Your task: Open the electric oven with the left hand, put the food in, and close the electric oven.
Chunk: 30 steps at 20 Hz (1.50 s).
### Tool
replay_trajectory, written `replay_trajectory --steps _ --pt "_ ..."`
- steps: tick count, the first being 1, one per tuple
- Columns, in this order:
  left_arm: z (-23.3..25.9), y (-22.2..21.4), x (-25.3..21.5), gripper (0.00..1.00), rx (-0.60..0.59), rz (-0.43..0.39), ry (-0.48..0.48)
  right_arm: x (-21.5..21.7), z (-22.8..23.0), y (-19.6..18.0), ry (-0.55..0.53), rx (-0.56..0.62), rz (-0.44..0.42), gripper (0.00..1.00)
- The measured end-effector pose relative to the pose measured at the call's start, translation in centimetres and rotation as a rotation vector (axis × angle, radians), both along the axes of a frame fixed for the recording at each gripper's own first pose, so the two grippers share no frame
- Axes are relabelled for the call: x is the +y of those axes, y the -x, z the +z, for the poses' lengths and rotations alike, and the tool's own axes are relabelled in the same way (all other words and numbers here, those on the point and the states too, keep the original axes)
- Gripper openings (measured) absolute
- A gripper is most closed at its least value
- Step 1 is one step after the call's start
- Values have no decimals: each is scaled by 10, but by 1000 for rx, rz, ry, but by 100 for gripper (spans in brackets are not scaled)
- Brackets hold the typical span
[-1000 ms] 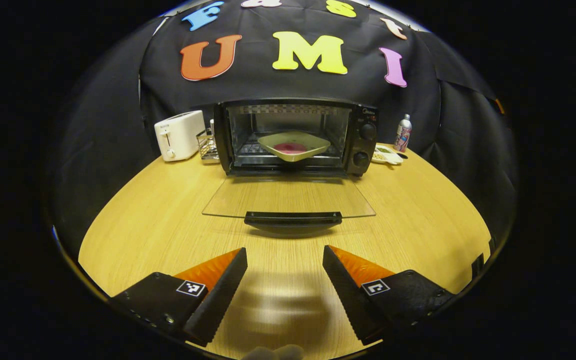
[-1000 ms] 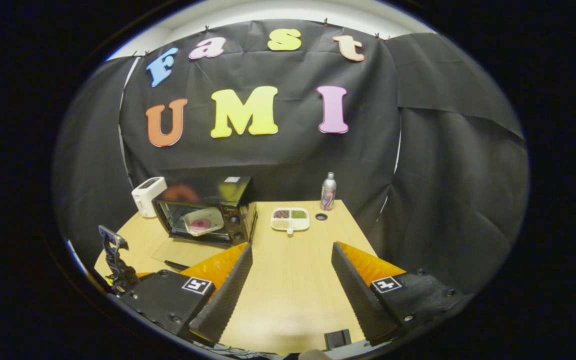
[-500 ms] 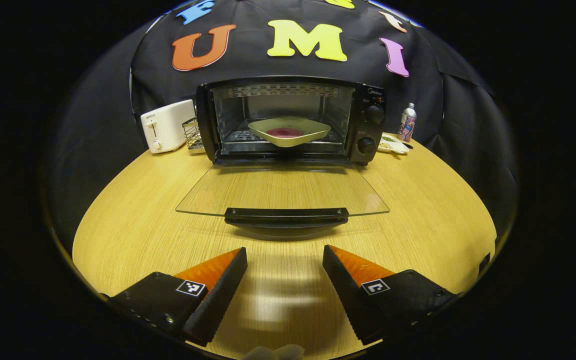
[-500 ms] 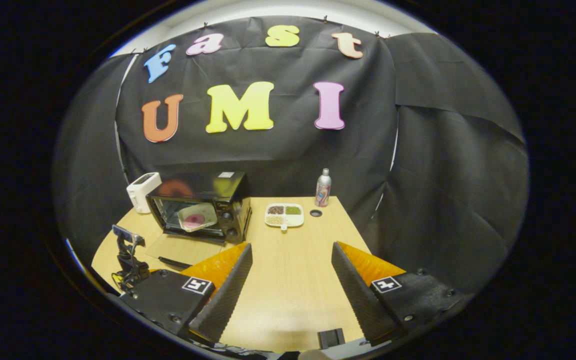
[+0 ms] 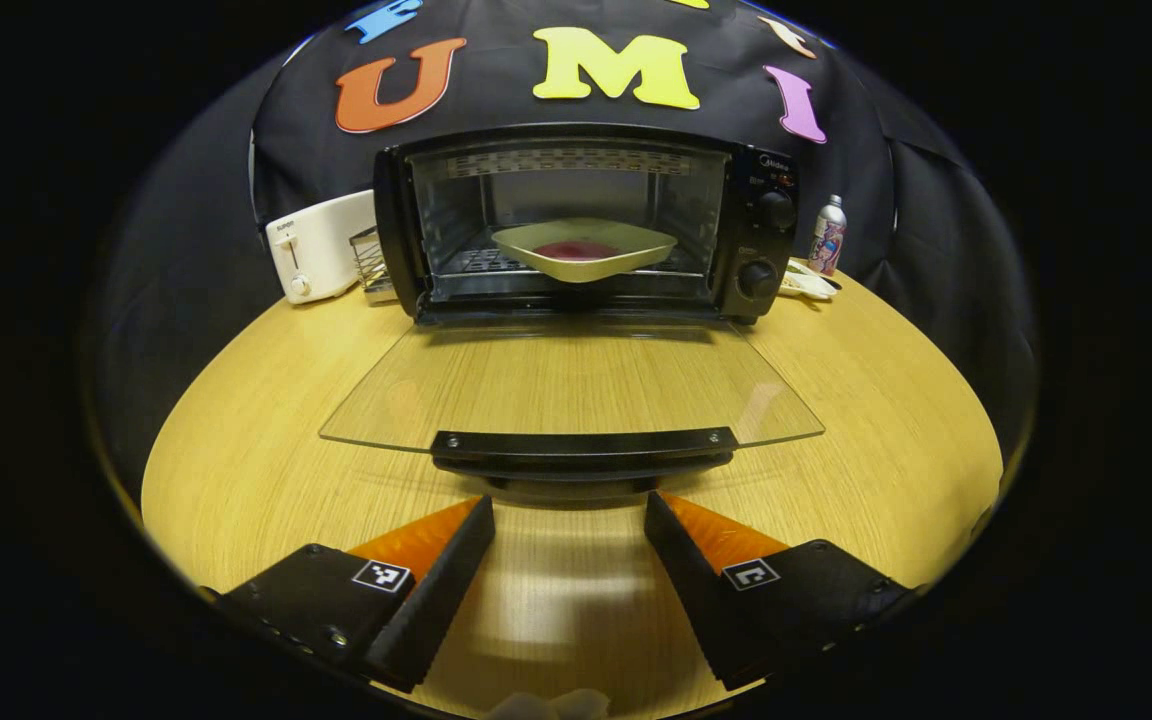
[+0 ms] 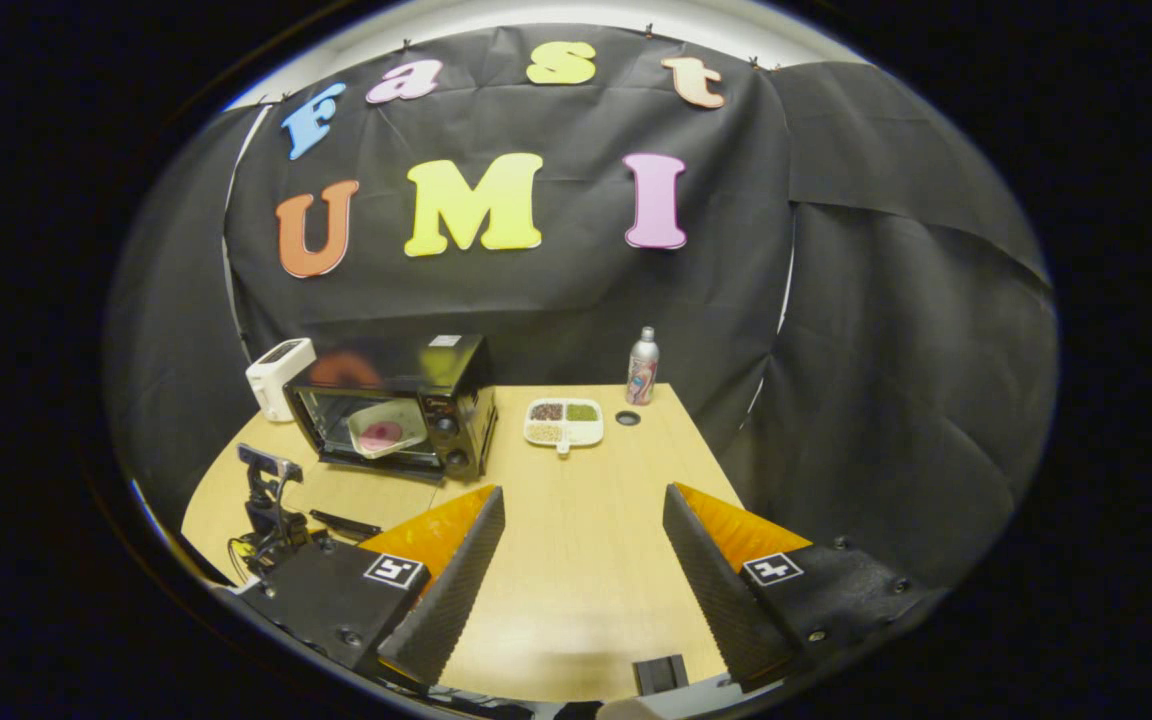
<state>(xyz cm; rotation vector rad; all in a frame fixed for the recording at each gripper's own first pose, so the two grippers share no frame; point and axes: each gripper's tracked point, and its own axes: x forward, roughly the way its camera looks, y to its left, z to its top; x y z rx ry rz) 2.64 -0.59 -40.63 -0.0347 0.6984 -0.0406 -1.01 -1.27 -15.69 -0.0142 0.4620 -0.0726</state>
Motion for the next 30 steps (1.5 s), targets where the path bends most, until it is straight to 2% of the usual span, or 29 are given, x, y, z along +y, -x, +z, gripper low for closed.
replay_trajectory --steps 2,6,7,8,11,12,13,24,30 --pt "0 -3 0 96 -4 -6 -11 -1 -2 0 4 5 0 100" --pt "12 -10 0 97 -16 -8 2 2 -1 -3 -8 4 -3 96" --pt "17 -12 2 98 -24 -11 0 2 -2 -4 -12 4 -3 100" --pt "23 -15 2 98 -34 -12 1 2 -2 -5 -15 4 -4 96" --pt "45 -24 5 98 -61 -9 5 2 -7 -8 -29 9 -9 96" --pt "52 -28 6 98 -72 -9 7 3 -8 -9 -37 12 -11 100" --pt "61 -32 8 98 -83 -8 6 4 -9 -10 -46 13 -12 96" --pt "134 -94 16 97 -198 -15 -6 8 -11 -22 -94 -2 -26 96" --pt "140 -100 11 98 -208 -17 10 10 -9 -24 -89 -8 -30 96"
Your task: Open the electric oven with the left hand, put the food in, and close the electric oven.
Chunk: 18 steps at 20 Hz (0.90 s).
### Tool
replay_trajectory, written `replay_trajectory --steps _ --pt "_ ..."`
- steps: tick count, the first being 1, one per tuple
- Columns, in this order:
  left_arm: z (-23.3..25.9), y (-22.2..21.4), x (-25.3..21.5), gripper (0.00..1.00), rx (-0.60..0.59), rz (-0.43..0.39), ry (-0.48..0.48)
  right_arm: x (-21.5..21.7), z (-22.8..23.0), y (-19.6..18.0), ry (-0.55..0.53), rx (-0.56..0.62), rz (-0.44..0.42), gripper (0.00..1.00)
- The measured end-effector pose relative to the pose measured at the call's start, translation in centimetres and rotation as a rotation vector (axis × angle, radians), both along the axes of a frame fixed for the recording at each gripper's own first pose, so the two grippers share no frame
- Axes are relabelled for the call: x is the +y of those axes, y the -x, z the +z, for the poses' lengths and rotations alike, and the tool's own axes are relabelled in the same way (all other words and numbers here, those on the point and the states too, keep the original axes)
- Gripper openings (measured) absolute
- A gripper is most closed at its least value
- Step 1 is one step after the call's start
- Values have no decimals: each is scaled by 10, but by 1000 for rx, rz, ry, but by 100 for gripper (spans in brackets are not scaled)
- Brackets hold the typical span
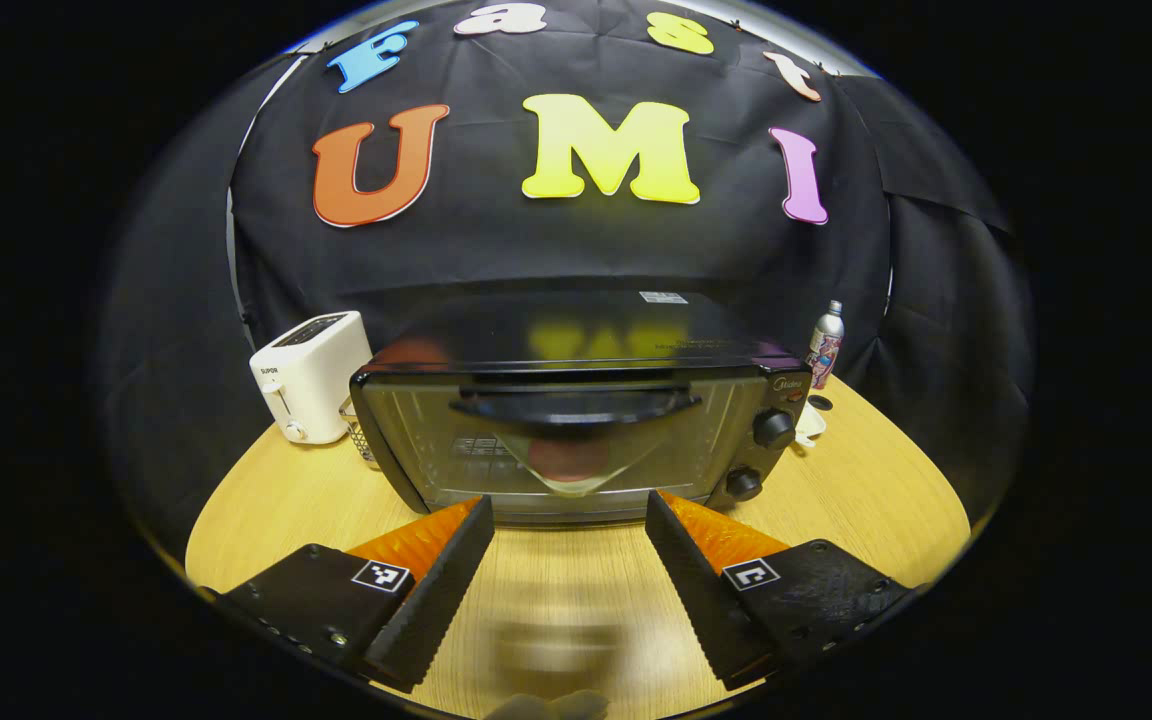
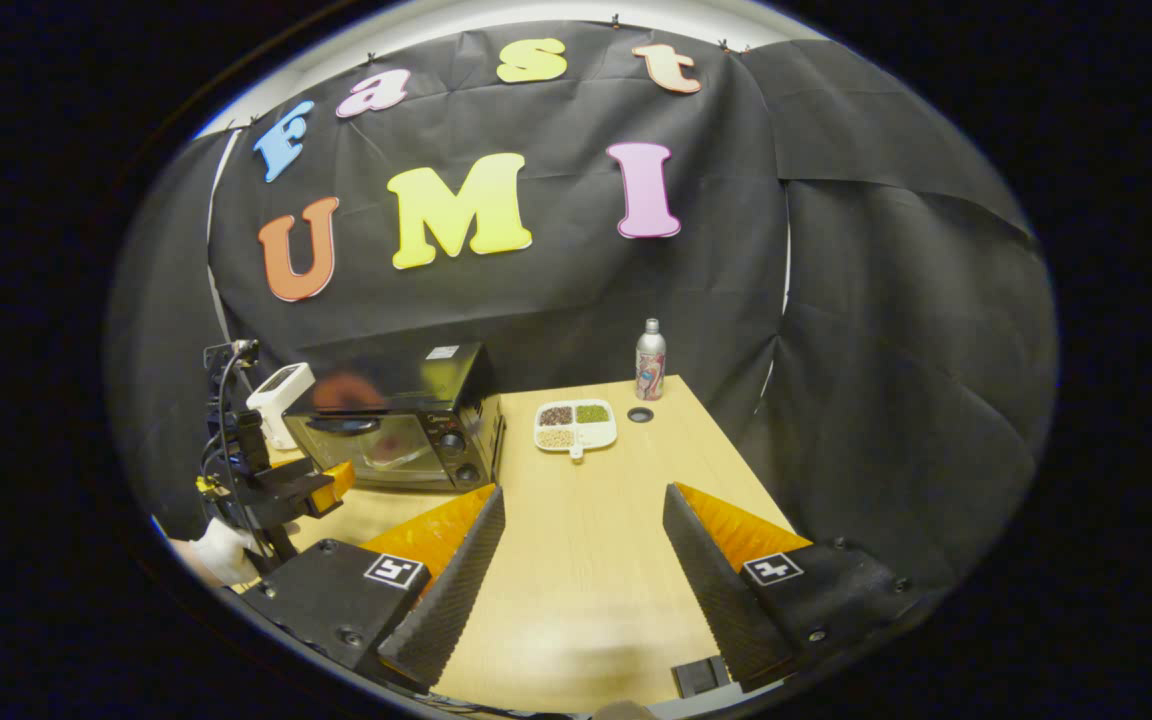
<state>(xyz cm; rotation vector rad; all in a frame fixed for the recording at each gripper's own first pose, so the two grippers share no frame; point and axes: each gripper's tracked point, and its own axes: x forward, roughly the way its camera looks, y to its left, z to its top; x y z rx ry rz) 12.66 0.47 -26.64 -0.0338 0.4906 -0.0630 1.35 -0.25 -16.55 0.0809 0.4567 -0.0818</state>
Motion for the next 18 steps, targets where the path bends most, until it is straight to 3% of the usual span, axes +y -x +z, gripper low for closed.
replay_trajectory --steps 11,12,13,18 --pt "4 32 1 98 -6 -14 8 9 6 14 20 -17 -3 96" --pt "6 39 1 98 -8 -19 5 10 7 17 20 -16 -5 100" --pt "9 46 -1 98 -8 -24 9 12 8 20 18 -19 -3 96" --pt "68 82 -8 97 -91 -26 20 17 40 35 33 -96 29 96"
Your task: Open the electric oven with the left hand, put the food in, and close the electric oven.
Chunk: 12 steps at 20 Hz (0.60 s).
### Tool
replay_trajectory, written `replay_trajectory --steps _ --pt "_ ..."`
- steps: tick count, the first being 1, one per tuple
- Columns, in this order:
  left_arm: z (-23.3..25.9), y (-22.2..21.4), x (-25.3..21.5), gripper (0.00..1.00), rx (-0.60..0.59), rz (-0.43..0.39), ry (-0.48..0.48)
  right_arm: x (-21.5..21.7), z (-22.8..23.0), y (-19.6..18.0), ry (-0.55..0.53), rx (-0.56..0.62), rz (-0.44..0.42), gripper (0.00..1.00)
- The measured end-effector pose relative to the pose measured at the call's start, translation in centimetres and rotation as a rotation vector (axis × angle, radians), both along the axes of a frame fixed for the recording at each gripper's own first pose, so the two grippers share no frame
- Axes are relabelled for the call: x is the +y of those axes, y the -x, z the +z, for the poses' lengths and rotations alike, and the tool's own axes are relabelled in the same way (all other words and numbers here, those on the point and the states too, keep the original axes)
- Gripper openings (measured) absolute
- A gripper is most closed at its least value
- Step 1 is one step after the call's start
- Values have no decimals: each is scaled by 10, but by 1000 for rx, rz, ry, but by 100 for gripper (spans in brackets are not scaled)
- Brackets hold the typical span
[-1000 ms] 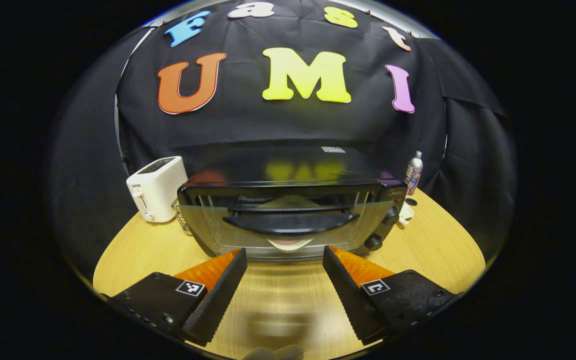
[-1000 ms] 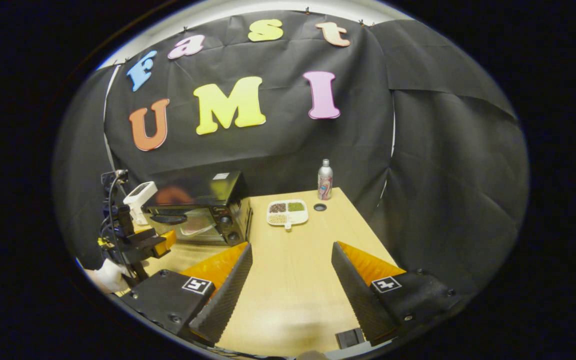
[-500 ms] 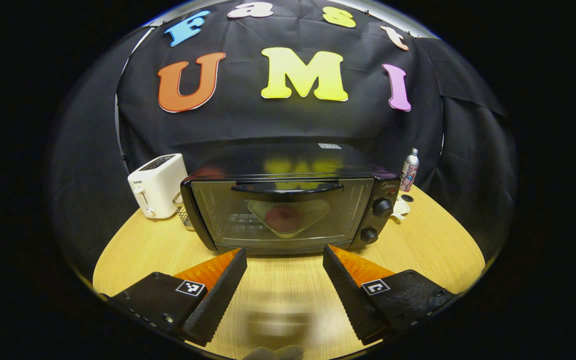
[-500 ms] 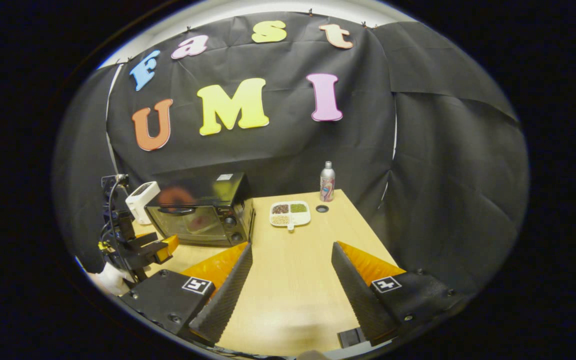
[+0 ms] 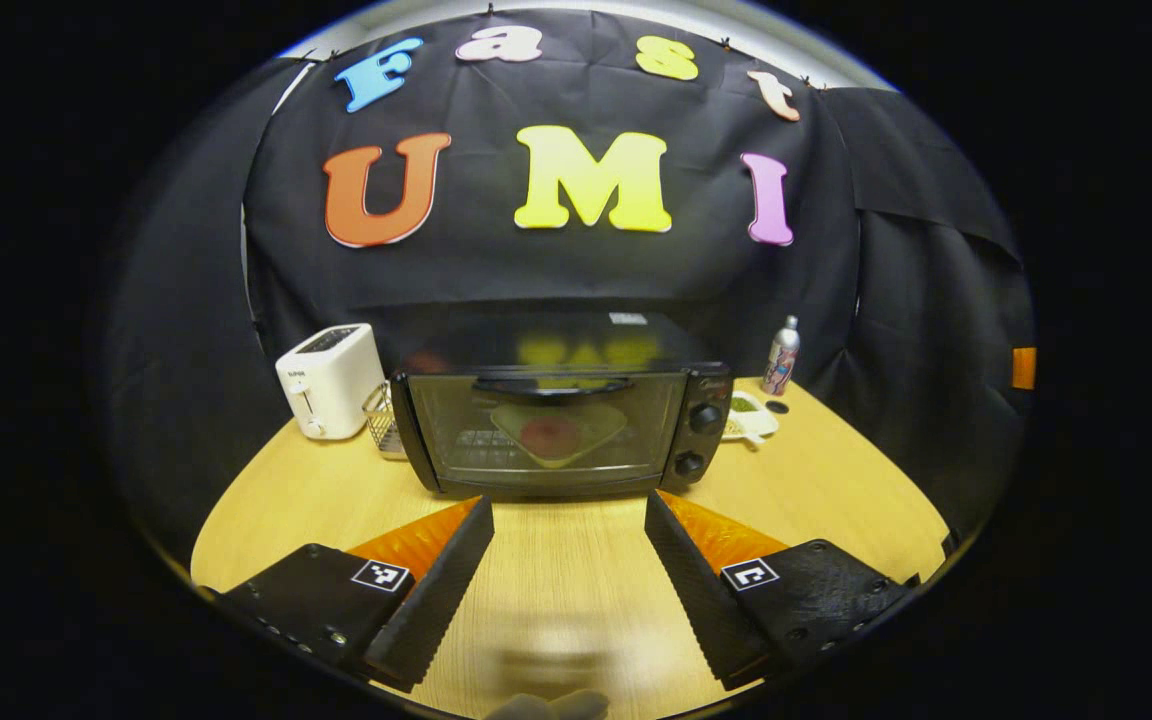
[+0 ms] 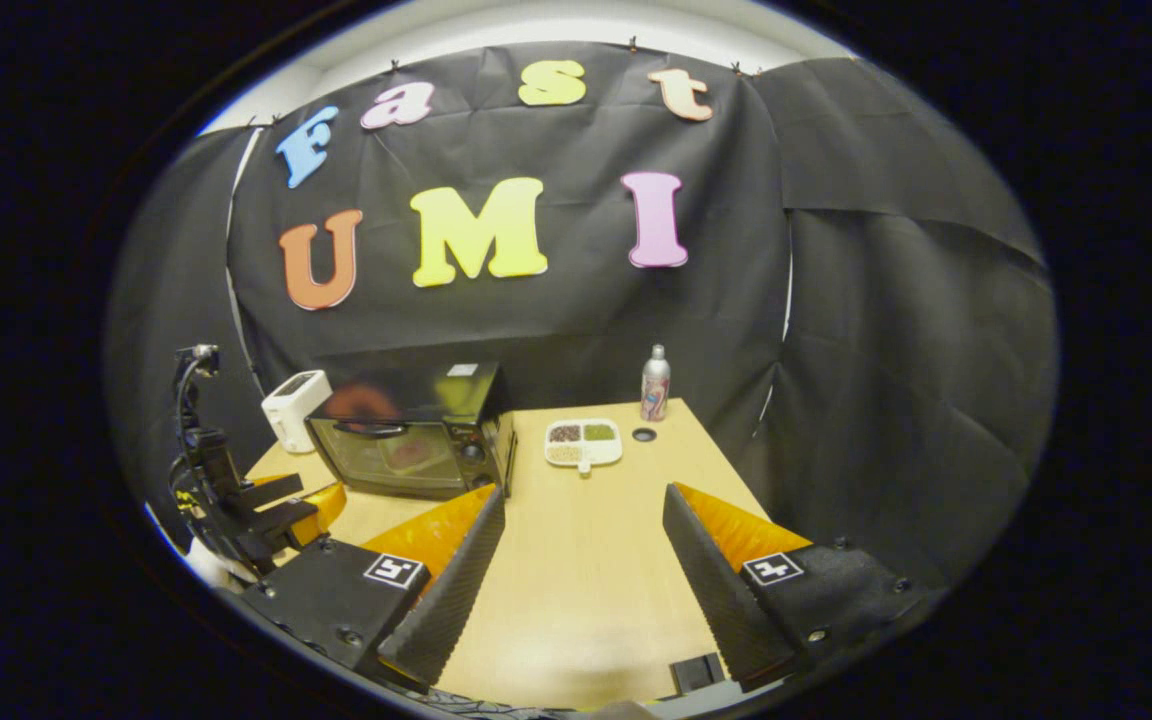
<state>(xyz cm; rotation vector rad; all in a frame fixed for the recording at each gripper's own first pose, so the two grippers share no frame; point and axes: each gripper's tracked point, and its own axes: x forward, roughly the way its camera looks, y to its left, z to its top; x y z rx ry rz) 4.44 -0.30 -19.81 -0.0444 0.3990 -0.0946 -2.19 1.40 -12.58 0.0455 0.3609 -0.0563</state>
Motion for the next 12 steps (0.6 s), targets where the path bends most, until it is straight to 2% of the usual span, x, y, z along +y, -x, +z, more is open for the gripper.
replay_trajectory --steps 4,7,12 --pt "87 32 5 97 -129 41 15 -5 50 20 -13 -119 39 96" --pt "157 74 9 97 -260 89 -32 -18 90 43 -25 -217 72 96" --pt "211 153 -5 96 -335 153 -8 -50 125 90 -21 -319 92 96"
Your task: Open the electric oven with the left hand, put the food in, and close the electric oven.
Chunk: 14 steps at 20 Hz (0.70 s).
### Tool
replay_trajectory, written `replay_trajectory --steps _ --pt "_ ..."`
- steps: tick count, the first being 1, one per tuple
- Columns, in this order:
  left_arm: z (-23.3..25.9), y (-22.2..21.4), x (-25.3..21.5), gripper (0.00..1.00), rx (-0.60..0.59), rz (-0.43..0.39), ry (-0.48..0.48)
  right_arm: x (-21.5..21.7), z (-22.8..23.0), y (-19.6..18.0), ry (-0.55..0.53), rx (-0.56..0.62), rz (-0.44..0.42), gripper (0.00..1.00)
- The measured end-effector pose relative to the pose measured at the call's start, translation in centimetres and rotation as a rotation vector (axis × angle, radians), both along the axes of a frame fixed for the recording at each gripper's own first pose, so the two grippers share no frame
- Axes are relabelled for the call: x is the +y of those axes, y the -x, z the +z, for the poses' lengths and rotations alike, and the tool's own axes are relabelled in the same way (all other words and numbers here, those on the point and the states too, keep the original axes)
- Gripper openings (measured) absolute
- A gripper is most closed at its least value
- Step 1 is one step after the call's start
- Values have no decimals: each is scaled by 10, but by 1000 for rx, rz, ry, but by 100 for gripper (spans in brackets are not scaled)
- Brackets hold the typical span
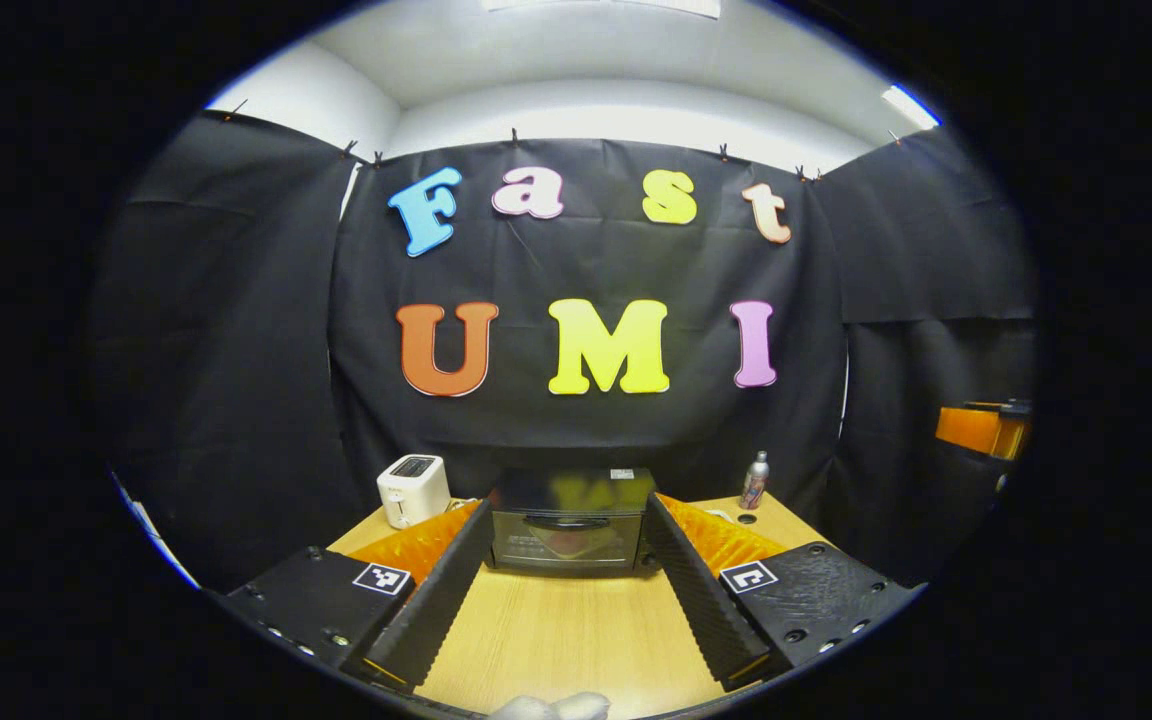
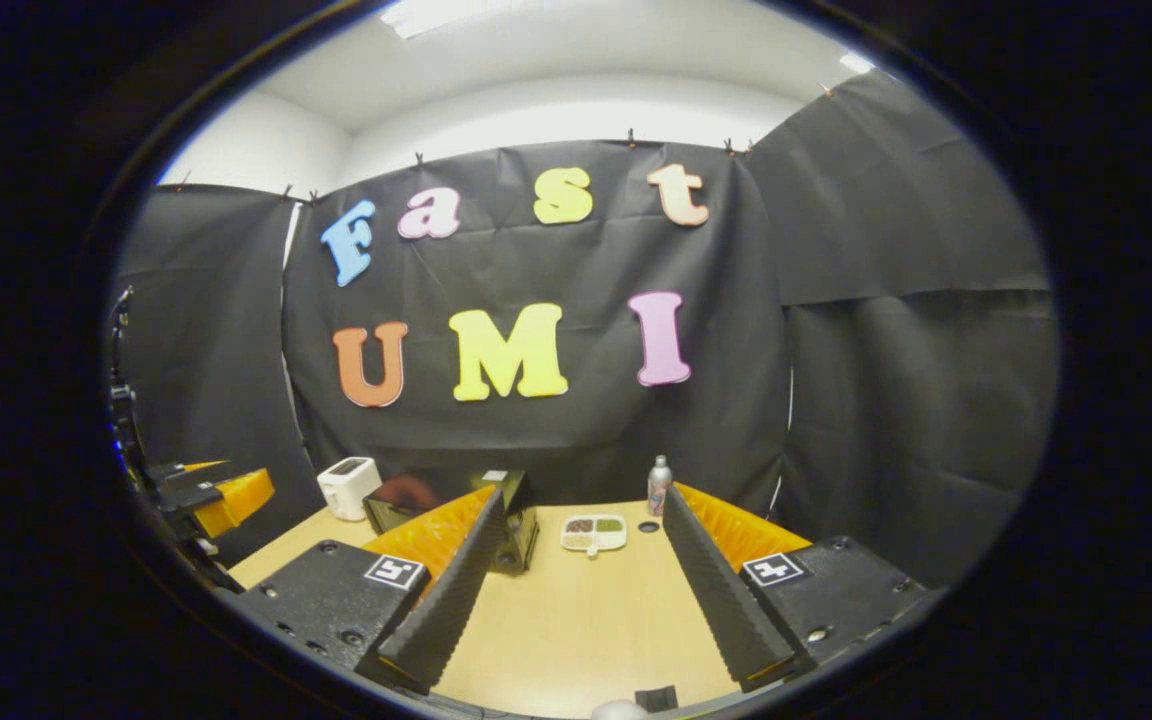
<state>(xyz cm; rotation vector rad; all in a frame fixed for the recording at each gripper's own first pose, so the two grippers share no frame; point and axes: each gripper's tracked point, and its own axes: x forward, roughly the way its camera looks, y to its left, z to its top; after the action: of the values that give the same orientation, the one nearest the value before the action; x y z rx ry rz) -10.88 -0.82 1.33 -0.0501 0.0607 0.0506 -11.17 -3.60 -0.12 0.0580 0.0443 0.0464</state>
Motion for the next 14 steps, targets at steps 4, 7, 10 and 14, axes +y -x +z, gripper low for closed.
replay_trajectory --steps 4,7,10,14 --pt "15 46 -4 96 -21 41 -27 -16 8 33 33 -58 -6 96" --pt "18 72 -11 96 -33 45 -45 -15 10 55 45 -83 5 96" --pt "18 86 -9 97 -34 57 -42 -8 9 68 31 -84 26 96" --pt "22 96 -8 97 -47 58 -47 -7 3 72 24 -64 30 96"
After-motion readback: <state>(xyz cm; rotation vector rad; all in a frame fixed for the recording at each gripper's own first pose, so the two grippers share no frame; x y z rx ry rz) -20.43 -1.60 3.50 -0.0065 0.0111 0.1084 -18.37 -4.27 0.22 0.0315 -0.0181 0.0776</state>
